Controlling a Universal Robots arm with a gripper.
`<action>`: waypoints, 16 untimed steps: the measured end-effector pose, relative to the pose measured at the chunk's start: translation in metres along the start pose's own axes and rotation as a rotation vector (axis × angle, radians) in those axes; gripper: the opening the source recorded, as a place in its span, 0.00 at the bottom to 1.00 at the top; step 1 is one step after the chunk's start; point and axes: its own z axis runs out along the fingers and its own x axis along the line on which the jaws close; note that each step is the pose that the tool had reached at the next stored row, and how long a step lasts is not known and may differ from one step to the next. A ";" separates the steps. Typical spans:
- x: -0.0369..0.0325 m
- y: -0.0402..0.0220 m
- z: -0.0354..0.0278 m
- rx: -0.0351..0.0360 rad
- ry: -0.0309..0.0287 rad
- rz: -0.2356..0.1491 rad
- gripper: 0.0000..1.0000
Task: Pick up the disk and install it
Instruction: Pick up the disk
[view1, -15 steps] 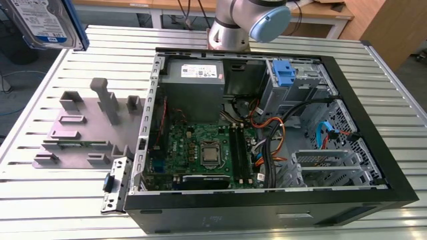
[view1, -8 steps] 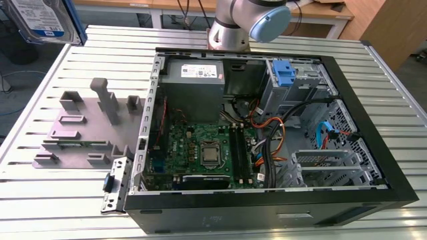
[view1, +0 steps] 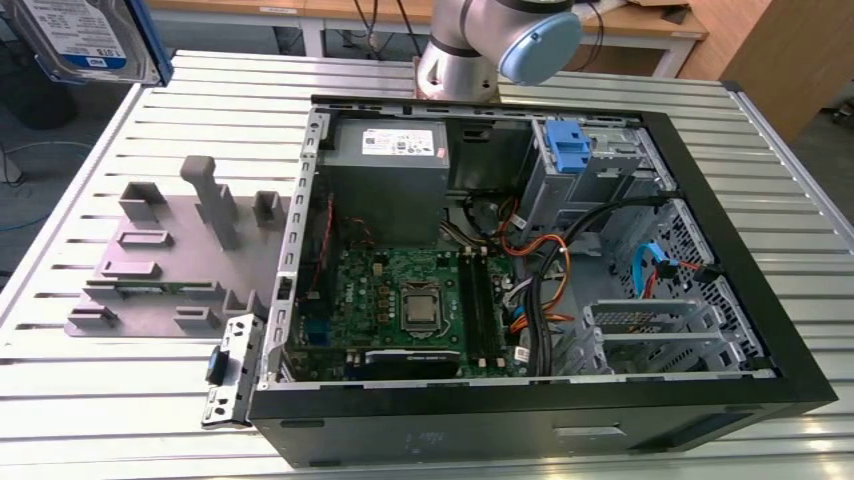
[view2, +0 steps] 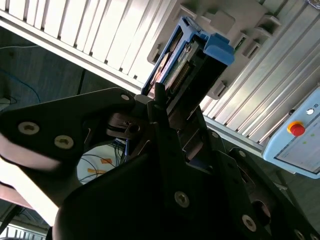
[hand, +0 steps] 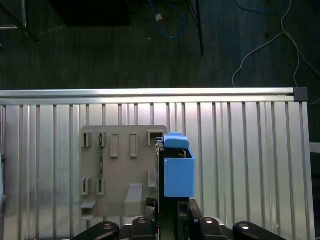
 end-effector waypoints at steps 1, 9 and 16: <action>0.0000 0.0000 -0.0004 -0.0001 0.0000 0.000 0.35; -0.0008 0.0005 -0.0115 0.0002 -0.0001 0.000 0.35; -0.0012 0.0007 -0.0159 0.0003 0.0001 0.000 0.35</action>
